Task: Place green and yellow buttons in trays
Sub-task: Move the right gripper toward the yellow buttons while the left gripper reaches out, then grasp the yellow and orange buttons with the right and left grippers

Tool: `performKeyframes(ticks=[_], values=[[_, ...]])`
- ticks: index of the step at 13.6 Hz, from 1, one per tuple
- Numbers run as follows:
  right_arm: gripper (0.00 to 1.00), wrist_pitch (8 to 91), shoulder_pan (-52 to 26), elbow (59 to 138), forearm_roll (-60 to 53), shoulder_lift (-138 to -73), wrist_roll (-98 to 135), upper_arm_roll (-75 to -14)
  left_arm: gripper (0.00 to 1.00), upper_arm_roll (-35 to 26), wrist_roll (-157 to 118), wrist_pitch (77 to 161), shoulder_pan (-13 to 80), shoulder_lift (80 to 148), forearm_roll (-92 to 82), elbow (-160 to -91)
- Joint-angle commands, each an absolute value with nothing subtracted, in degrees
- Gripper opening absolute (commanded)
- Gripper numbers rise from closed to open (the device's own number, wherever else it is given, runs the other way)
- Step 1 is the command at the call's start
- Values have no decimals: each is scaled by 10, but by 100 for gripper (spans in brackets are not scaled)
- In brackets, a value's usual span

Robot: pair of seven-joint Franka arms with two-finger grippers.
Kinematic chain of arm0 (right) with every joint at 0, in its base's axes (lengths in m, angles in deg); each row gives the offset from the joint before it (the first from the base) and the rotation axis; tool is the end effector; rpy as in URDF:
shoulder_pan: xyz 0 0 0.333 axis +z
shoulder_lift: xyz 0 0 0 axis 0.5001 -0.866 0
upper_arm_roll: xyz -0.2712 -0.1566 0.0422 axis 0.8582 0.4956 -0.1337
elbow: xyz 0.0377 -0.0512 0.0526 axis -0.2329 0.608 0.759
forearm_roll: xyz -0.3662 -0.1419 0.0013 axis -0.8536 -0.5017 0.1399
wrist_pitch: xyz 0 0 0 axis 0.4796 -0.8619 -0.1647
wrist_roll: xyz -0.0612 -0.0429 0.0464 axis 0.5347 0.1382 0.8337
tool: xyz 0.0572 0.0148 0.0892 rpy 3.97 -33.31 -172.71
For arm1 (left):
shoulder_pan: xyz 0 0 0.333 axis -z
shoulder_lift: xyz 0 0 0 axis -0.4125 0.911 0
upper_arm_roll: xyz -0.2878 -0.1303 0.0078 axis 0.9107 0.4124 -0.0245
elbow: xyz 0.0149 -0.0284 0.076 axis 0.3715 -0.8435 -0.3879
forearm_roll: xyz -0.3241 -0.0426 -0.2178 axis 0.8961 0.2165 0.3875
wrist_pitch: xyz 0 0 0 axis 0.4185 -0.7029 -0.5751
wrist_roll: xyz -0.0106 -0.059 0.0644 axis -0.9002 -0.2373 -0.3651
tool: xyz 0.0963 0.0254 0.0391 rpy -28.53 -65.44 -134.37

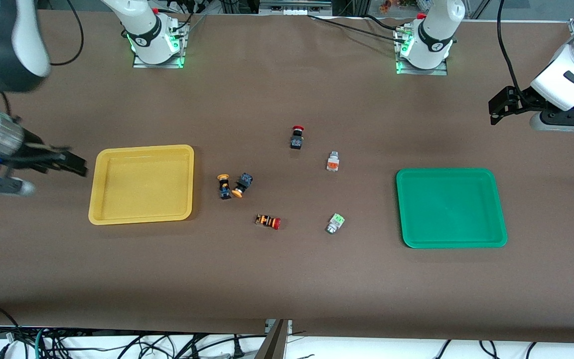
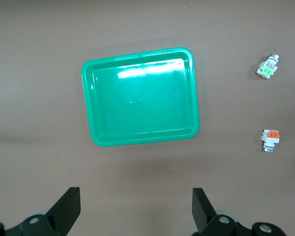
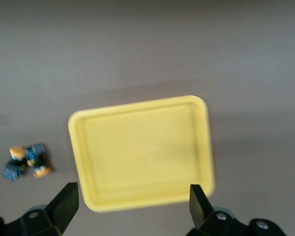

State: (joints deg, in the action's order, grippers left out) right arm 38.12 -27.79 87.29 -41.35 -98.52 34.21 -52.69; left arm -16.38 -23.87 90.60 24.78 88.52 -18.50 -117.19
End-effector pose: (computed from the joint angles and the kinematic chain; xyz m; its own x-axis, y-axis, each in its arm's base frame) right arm 0.6457 0.0510 0.4932 0.9948 -0.1014 -0.0008 -0.1014 -0.9948 0.0019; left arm 0.5487 -0.0570 0.6173 0.9960 -0.0838 -0.0301 -0.0861 -0.9927 -0.0846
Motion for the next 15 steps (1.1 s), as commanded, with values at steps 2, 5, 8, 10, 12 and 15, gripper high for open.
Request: performKeyframes(ticks=[2, 5, 8, 10, 12, 15], values=[[100, 445, -212, 860, -410, -1063, 438, -526, 100, -160, -241, 862, 250, 915, -174, -1152], [100, 517, -149, 862, -413, -1119, 539, -526, 100, -126, -232, 846, 256, 947, -163, -1167], [100, 577, -102, 868, -413, -1161, 582, -526, 100, -71, -162, 846, 273, 1004, -163, -1166], [100, 636, -82, 893, -413, -1177, 589, -526, 100, -59, -100, 870, 302, 1041, -164, -1165], [100, 688, -63, 921, -413, -1187, 612, -525, 100, -59, -88, 915, 316, 1080, -164, -1167], [100, 724, -51, 956, -414, -1194, 627, -525, 100, -59, -87, 1004, 333, 1141, -153, -1169]])
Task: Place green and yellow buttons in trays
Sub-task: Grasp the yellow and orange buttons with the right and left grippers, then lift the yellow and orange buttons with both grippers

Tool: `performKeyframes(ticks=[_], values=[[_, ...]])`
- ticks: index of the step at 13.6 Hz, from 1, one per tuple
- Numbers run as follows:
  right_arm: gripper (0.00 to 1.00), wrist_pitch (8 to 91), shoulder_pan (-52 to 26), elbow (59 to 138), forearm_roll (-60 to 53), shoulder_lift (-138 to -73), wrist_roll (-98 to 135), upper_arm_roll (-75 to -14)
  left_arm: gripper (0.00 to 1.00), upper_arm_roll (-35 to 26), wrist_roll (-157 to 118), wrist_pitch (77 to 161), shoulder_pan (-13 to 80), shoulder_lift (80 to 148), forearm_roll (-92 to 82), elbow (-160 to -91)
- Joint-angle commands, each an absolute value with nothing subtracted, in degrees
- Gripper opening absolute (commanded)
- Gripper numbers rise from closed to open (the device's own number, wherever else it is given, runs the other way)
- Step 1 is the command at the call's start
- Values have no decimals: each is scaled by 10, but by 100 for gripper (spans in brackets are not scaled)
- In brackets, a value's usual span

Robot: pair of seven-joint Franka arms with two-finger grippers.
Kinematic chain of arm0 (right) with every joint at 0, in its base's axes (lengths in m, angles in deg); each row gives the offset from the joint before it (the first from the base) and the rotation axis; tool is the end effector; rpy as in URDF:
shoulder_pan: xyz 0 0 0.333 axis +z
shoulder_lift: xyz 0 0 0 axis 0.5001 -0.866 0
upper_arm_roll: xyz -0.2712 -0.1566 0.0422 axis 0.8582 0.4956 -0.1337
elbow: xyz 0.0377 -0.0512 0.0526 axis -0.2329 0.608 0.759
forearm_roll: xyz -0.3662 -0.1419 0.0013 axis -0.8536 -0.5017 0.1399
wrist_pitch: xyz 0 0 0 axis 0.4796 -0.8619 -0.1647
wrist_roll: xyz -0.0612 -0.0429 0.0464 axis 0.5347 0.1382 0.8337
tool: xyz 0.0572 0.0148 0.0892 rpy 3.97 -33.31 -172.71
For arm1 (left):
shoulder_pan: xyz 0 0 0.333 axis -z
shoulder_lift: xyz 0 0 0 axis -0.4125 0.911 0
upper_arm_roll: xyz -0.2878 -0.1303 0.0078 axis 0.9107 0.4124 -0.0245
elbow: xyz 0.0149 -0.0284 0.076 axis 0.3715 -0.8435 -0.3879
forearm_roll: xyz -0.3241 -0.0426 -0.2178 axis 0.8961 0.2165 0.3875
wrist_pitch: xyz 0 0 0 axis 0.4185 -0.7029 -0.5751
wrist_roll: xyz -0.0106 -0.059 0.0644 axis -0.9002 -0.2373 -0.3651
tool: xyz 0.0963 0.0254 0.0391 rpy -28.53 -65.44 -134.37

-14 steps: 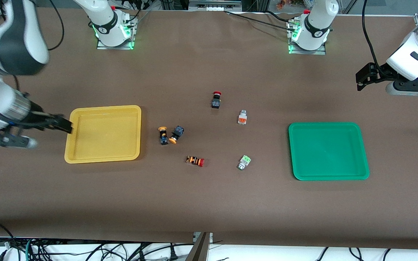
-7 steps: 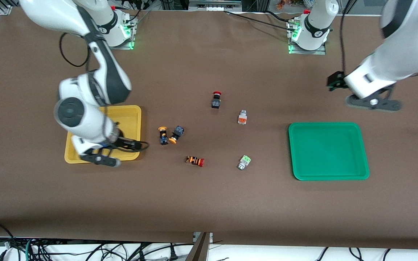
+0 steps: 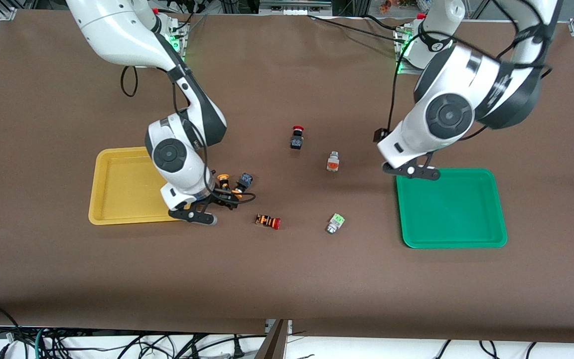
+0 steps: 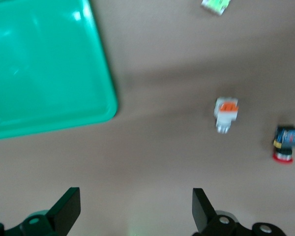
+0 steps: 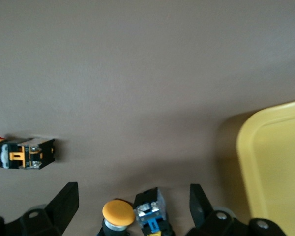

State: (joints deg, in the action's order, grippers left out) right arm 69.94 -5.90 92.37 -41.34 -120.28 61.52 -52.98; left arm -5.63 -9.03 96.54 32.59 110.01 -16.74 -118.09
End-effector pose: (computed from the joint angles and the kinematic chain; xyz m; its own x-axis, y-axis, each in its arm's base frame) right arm 0.6259 0.3147 0.2438 0.9792 -0.1953 0.0551 -0.1914 -0.9791 -0.0695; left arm 0.5764 -0.2463 0.4016 0.9417 -0.1473 -0.3024 -0.1637 -0.9861 -0.0295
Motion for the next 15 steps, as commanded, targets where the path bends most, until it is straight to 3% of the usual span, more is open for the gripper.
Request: performKeyframes(ticks=[1, 7, 11, 15], values=[[100, 734, -48, 971, -417, -1194, 627, -525, 100, -59, -87, 1031, 345, 1162, -144, -1170], [99, 771, -31, 1017, -459, -1184, 586, -524, 100, -59, -50, 1158, 396, 1233, -141, -1192], [99, 726, -36, 1022, -458, -1151, 521, -516, 100, -59, -25, 1288, 418, 1238, -143, -1285], [99, 717, -36, 1040, -458, -1142, 525, -516, 100, -59, -8, 1291, 427, 1248, -142, -1318]])
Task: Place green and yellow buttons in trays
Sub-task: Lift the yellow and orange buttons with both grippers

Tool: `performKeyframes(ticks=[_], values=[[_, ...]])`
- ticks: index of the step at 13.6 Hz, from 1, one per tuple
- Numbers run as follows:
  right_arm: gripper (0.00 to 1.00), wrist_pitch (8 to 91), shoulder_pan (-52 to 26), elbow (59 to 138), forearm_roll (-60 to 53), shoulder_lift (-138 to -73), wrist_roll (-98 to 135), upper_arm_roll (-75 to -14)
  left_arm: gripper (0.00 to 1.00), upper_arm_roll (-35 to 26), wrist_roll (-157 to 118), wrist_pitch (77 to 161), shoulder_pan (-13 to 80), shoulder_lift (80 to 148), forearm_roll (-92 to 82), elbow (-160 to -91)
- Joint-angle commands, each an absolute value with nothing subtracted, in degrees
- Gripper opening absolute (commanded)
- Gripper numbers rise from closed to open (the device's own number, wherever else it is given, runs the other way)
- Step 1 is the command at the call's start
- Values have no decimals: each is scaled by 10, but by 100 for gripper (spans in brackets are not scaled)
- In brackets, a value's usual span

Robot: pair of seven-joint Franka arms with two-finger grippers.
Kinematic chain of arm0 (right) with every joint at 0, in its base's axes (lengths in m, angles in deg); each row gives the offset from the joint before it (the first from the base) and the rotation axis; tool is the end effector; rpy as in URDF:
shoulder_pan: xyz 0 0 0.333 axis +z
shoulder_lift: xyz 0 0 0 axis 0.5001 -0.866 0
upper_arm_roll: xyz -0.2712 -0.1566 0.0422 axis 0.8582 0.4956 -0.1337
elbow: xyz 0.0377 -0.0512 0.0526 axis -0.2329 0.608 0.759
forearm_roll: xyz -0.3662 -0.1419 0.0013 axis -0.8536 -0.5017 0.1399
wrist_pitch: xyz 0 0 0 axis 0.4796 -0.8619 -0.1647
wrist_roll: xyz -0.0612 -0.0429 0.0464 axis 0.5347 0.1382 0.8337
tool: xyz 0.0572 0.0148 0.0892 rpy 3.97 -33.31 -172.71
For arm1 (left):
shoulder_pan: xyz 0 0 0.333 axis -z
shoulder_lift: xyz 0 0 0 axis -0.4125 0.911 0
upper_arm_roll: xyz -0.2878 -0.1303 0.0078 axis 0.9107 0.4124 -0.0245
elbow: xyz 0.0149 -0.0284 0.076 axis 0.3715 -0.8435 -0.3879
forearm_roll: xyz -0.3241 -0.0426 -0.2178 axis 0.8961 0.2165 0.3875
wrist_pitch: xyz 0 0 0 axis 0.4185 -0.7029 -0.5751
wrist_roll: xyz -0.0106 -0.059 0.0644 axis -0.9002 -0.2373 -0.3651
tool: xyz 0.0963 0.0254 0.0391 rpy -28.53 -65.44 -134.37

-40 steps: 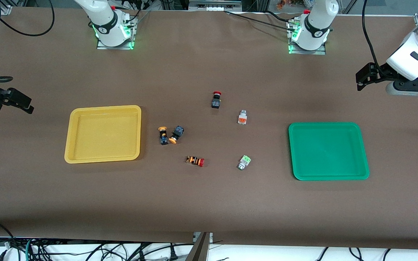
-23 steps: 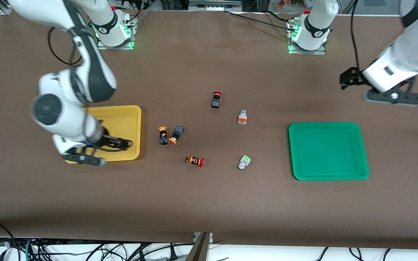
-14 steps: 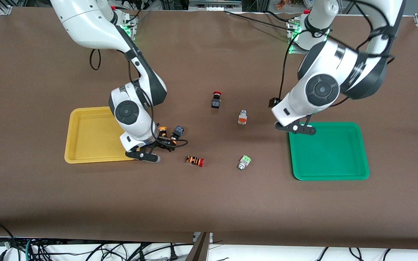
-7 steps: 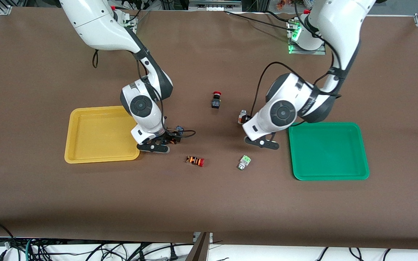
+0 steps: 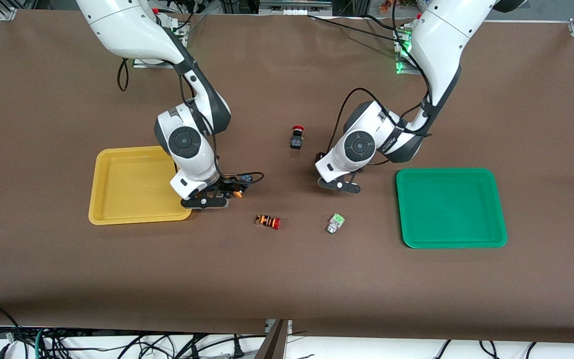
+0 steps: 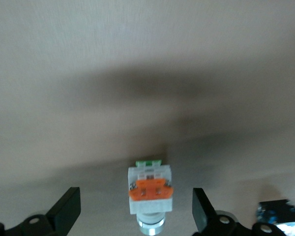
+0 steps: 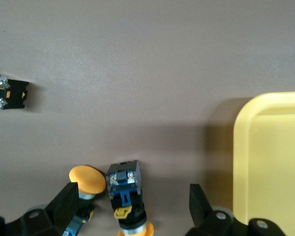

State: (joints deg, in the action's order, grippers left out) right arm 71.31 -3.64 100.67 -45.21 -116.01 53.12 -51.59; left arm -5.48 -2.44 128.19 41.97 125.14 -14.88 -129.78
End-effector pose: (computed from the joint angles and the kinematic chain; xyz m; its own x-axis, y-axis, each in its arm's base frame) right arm 0.5894 0.3105 0.2340 0.9982 0.0238 0.0547 0.0229 -0.9996 0.0184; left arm 0.5216 -0.3520 0.1884 0.9501 -0.1799 -0.2549 -0.1677 -0.9834 0.0687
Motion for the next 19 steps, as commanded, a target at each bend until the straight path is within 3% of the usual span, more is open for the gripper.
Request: performKeyframes(ticks=[1, 6, 7, 8, 9, 10, 12, 13, 16, 18, 19], values=[[99, 721, -36, 1051, -458, -1140, 524, -516, 100, -59, -5, 1292, 431, 1251, -142, -1317], [99, 787, -36, 1111, -457, -1129, 525, -517, 100, -59, -6, 1300, 437, 1264, -144, -1310], [98, 788, -36, 1111, -457, -1129, 525, -517, 82, -59, -7, 1299, 437, 1266, -144, -1301], [95, 789, -36, 1112, -457, -1129, 525, -517, 52, -59, -7, 1299, 437, 1266, -144, -1300], [90, 791, -36, 1111, -457, -1132, 531, -519, 33, -59, -6, 1299, 438, 1265, -143, -1299], [85, 797, -36, 1112, -456, -1133, 533, -520, 17, -59, -6, 1299, 438, 1263, -142, -1297], [66, 797, -36, 1112, -457, -1134, 533, -521, 1, -59, -10, 1289, 433, 1253, -142, -1290], [57, 799, -36, 1111, -456, -1135, 533, -521, 1, -59, -6, 1281, 433, 1239, -142, -1288], [46, 801, -36, 1111, -456, -1140, 533, -521, 5, -66, -10, 1210, 408, 1193, -146, -1277], [40, 829, -36, 1111, -456, -1152, 533, -521, 5, -65, -29, 1133, 362, 1176, -152, -1241], [31, 838, -36, 1111, -456, -1158, 533, -521, 2, -67, -48, 1093, 343, 1177, -155, -1214]])
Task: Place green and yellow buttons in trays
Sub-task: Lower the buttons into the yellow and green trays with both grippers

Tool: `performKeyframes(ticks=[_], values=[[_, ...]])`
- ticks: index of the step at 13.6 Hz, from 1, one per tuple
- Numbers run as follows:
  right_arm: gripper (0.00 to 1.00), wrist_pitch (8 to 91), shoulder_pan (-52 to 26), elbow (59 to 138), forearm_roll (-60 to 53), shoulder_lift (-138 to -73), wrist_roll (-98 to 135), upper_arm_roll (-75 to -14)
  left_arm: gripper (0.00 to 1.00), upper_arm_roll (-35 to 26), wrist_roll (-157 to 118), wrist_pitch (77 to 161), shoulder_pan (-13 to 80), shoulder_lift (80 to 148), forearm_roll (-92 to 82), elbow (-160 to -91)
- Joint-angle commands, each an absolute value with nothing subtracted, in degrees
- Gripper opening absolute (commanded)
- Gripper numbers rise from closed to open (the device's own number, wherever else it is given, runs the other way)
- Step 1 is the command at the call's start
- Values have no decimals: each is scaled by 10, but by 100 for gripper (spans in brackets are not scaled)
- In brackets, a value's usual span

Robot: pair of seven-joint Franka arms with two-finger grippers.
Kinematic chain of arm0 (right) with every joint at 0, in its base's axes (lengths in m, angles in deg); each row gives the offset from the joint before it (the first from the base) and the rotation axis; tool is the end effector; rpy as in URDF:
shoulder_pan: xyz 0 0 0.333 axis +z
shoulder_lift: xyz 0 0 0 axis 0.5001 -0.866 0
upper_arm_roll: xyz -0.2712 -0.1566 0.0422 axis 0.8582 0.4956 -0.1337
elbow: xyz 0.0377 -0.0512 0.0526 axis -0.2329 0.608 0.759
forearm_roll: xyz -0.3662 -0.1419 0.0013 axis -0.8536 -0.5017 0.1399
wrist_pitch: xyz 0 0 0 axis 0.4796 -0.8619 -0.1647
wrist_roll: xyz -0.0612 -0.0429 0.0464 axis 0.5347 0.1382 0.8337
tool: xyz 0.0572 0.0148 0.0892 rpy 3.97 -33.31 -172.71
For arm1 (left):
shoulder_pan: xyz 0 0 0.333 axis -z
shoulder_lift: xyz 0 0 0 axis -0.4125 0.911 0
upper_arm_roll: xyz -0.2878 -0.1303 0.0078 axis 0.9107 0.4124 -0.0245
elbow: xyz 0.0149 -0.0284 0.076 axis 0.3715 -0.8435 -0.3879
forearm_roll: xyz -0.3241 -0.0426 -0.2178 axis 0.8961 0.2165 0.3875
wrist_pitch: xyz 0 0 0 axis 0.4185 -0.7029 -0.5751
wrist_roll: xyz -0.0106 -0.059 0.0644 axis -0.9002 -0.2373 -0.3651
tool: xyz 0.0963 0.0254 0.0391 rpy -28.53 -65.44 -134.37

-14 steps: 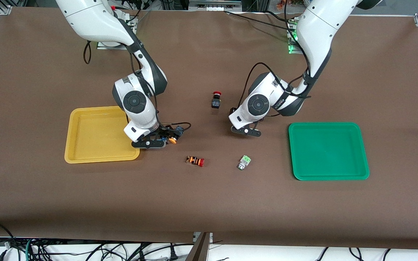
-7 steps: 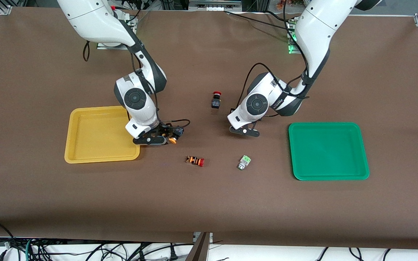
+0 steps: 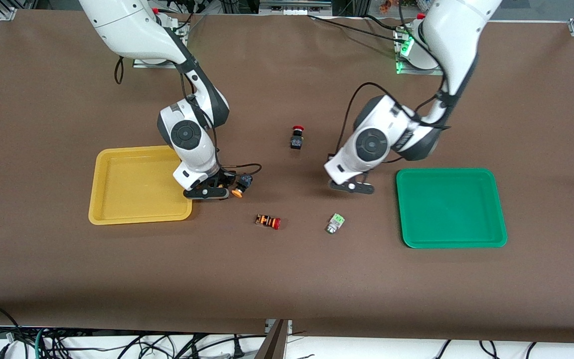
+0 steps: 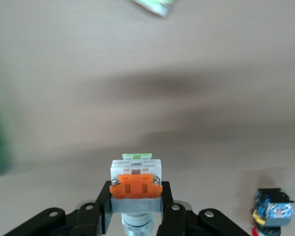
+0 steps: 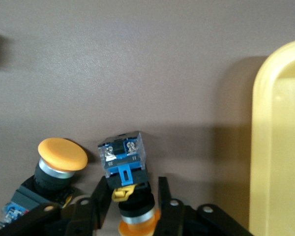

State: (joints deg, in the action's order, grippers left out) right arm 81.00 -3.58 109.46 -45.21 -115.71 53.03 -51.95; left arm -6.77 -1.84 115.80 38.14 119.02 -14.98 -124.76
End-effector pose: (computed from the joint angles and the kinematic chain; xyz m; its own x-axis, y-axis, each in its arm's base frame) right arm 0.5559 0.3009 0.1909 0.9970 0.0392 0.0670 0.0395 -0.9992 -0.0031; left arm 0.5643 -0.3045 0.2729 0.9600 -0.0922 -0.2642 -0.0910 -0.9957 0.0168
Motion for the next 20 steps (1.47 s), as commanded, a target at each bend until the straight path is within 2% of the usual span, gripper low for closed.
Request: performKeyframes(ticks=[1, 3, 4, 7, 10, 12, 14, 15, 16, 18, 20], values=[[23, 844, -36, 1111, -456, -1159, 533, -521, 2, -72, -66, 1065, 326, 1178, -179, -1196], [5, 844, -35, 1109, -456, -1158, 532, -521, 2, -72, -112, 1058, 283, 1182, -247, -1189], [0, 844, -36, 1106, -456, -1155, 528, -521, 2, -72, -140, 1061, 265, 1190, -265, -1189], [0, 822, -41, 1095, -451, -1128, 521, -518, 3, -72, -216, 1085, 217, 1237, -272, -1193], [0, 678, -94, 1060, -438, -1078, 447, -515, 3, -72, -264, 1106, 194, 1273, -271, -1196], [0, 631, -147, 1061, -364, -1044, 328, -513, 6, -72, -275, 1121, 187, 1286, -271, -1196], [0, 598, -176, 1064, -340, -1032, 260, -490, 11, -72, -282, 1138, 179, 1299, -271, -1197], [0, 596, -180, 1066, -340, -1031, 243, -468, 27, -71, -282, 1140, 178, 1299, -271, -1196], [0, 598, -181, 1074, -339, -1032, 220, -447, 99, -72, -282, 1141, 179, 1298, -271, -1195], [0, 605, -192, 1090, -321, -1039, 170, -423, 100, -71, -281, 1138, 179, 1292, -271, -1188], [0, 650, -213, 1119, -303, -1043, 129, -422, 100, -65, -277, 1135, 186, 1271, -268, -1170]])
